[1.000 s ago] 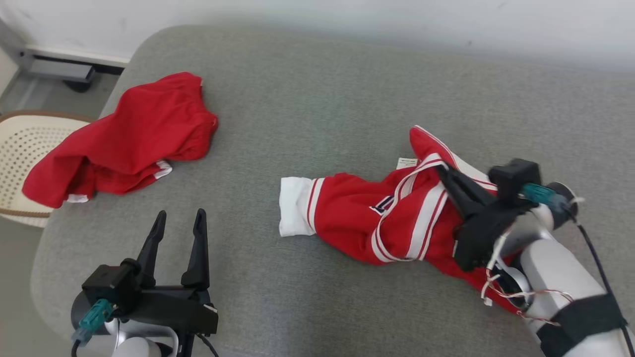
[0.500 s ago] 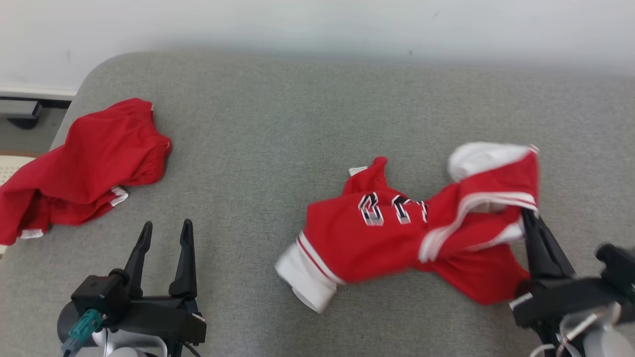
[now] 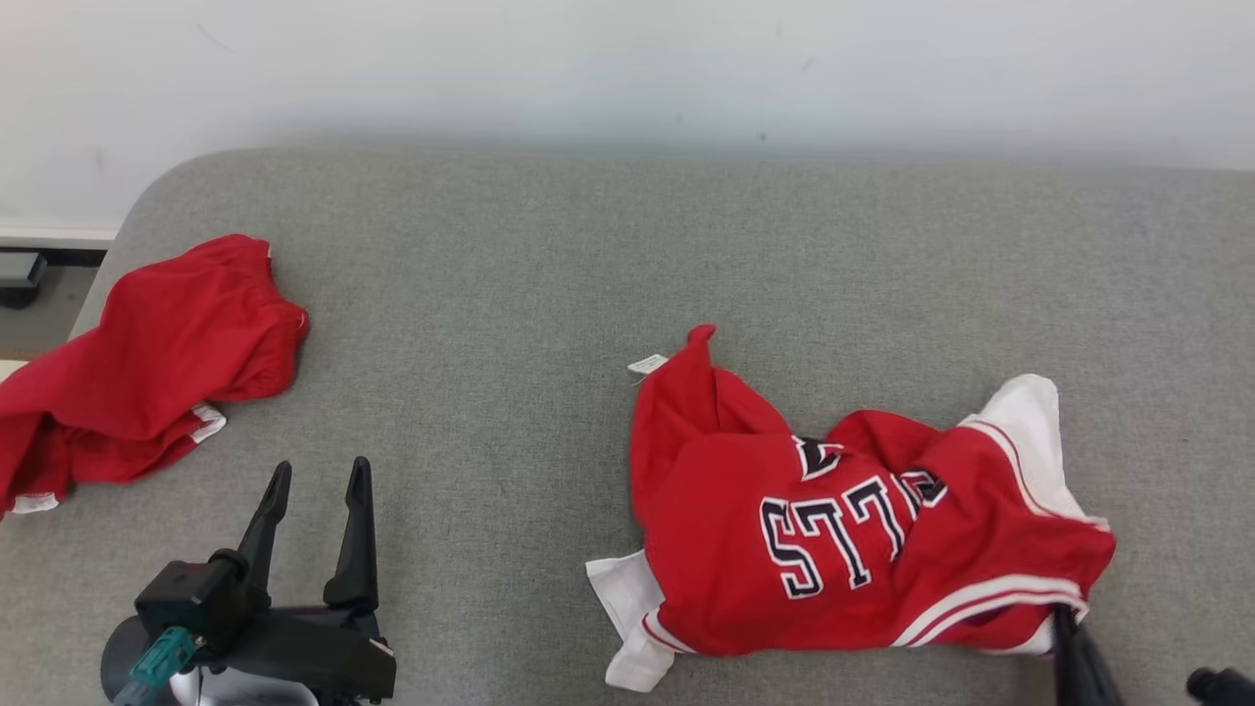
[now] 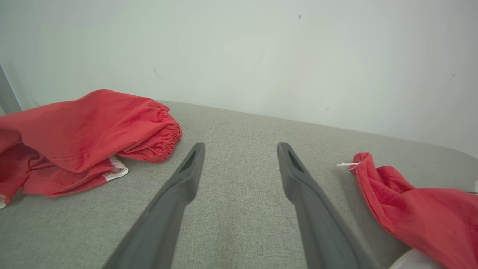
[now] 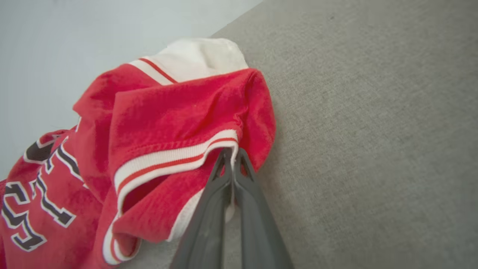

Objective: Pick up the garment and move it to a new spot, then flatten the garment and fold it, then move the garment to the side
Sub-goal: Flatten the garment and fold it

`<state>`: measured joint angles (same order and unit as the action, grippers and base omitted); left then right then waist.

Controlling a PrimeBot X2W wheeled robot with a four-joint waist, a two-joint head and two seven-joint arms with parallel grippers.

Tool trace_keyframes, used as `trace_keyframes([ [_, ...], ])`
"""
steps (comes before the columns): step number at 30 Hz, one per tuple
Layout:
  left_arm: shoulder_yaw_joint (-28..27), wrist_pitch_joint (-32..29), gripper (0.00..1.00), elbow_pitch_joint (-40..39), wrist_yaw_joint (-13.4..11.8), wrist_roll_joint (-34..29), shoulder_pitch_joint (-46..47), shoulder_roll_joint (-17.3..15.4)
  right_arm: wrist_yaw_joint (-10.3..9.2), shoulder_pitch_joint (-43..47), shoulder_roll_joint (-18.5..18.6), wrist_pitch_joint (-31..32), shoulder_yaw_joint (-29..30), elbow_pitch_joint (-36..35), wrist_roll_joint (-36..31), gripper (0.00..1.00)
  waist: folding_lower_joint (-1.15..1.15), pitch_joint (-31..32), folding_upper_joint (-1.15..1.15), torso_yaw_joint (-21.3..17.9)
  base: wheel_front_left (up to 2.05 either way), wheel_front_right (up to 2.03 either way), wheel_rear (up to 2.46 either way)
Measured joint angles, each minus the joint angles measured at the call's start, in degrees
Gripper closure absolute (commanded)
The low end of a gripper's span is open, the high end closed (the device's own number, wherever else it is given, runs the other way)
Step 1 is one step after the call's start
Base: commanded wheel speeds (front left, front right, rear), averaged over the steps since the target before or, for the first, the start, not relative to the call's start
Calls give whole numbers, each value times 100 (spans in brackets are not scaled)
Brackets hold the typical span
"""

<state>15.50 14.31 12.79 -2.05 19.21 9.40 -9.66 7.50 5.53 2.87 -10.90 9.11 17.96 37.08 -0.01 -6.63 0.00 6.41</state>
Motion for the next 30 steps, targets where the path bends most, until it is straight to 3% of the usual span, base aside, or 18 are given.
trace_keyframes([
  [3,-2,-40,0,-27,-40,10,-63,-30,0,2,-4,-78,-221,394,157,96,0,49,0,-47,0,0,0],
  [4,-2,-56,0,-33,-45,16,-80,-43,0,2,-7,-112,-268,485,165,54,0,63,0,-61,0,0,0],
  [5,-3,-66,0,-44,-48,18,-88,-51,0,-3,-8,-165,-296,539,165,2,0,76,0,-74,0,0,0],
  [12,-71,-118,0,-147,-149,43,-221,-157,0,-29,-8,-375,-52,257,-302,0,0,180,0,-186,0,0,0],
  [22,-261,-196,0,-326,-376,93,-478,-330,0,41,-8,-205,337,-1361,-1708,0,0,428,0,-413,0,0,0],
  [30,-323,-219,0,-485,-502,99,-587,-403,0,174,-4,244,510,-2346,-2349,0,0,618,0,-540,0,0,0],
])
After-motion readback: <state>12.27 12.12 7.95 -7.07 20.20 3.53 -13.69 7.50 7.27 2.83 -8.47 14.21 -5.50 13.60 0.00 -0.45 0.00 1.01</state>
